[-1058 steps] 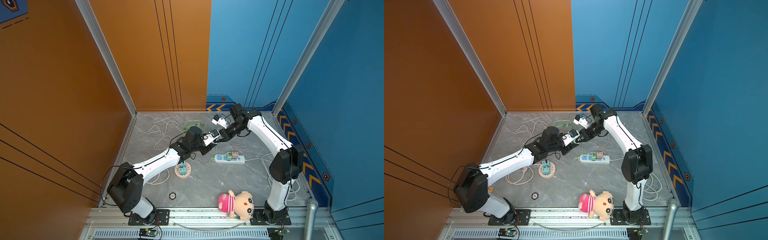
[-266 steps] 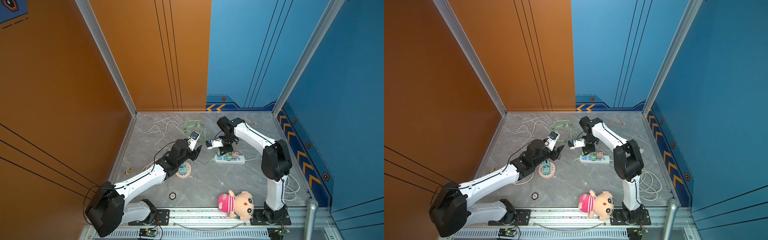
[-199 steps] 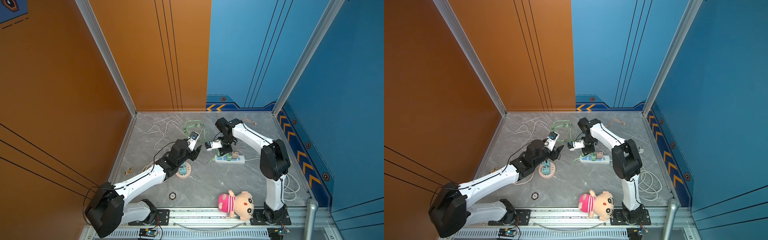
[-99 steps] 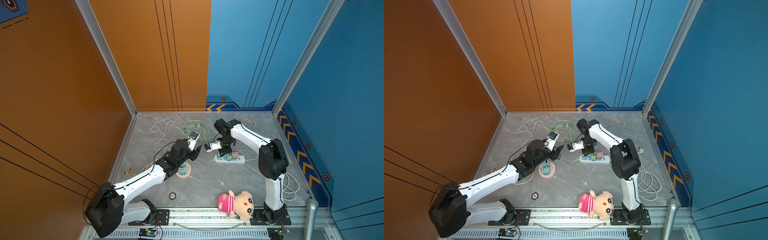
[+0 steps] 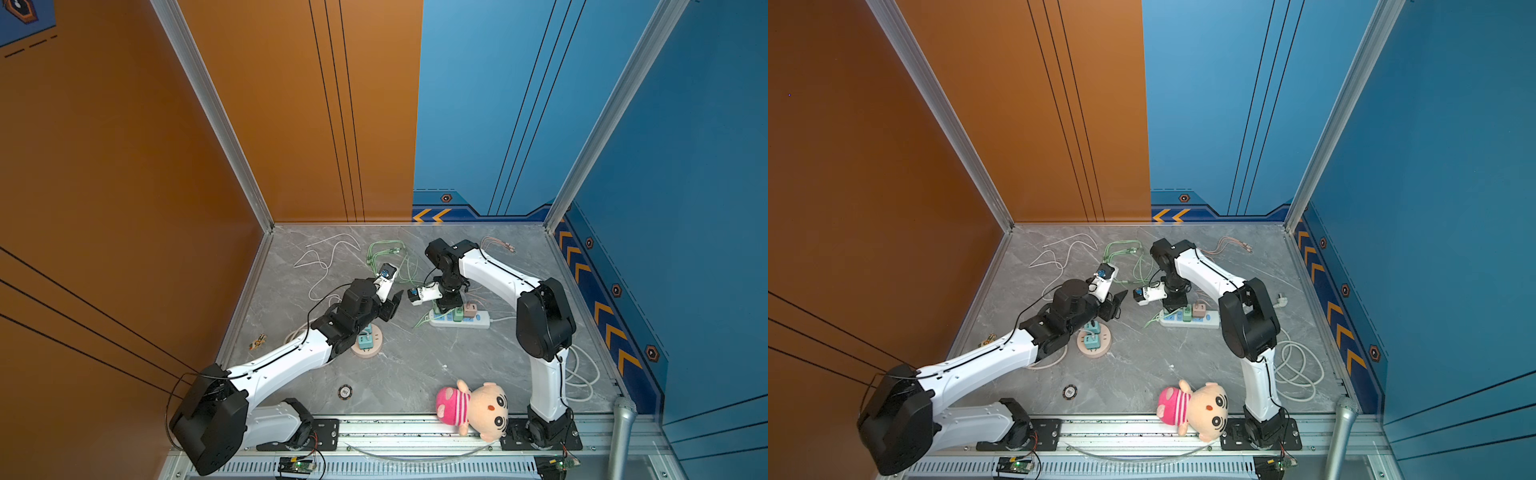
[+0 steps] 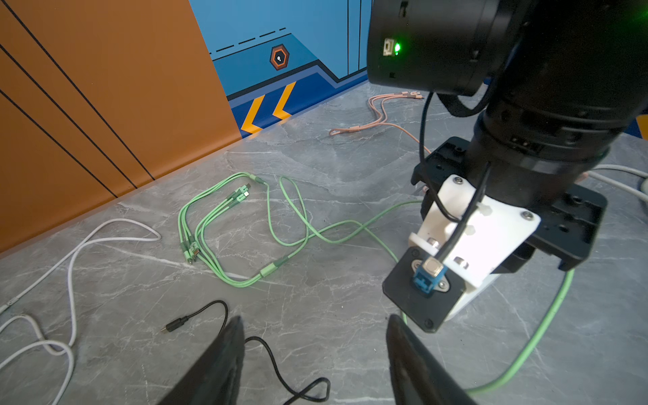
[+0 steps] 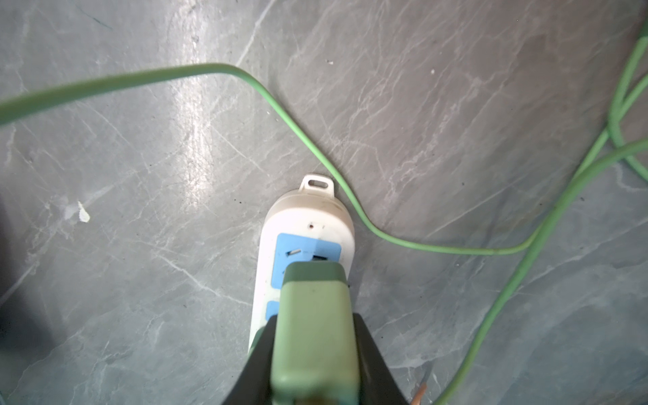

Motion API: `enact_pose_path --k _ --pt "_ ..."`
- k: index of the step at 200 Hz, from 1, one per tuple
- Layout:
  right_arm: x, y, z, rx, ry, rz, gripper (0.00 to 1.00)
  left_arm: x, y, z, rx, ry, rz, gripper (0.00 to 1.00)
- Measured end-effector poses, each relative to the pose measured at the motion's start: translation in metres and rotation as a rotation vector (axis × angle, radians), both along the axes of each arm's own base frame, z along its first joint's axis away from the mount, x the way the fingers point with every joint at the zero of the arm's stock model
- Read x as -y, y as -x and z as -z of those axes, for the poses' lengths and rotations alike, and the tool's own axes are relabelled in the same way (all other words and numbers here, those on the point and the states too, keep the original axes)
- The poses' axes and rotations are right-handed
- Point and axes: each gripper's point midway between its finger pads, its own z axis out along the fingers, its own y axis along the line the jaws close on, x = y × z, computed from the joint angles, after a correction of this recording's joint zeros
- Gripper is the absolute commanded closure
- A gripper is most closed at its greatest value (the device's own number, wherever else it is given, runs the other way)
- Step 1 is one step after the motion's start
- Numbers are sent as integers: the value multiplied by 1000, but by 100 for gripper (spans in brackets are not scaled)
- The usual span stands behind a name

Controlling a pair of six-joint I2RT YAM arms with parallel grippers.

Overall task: Insert plugs into power strip
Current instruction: Insert the plug into the socket.

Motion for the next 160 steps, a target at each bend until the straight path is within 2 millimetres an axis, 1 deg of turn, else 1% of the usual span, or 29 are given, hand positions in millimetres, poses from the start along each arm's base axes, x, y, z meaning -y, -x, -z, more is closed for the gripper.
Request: enact_pose_path --k 44,126,160 --pt "-1 1 0 -6 -9 9 100 1 -1 7 -17 -6 -2 36" --pt "0 0 0 -30 -43 40 100 5 -6 38 -99 -26 -18 36" --pt "0 0 1 -40 -58 54 100 6 -7 41 -109 -23 -21 36"
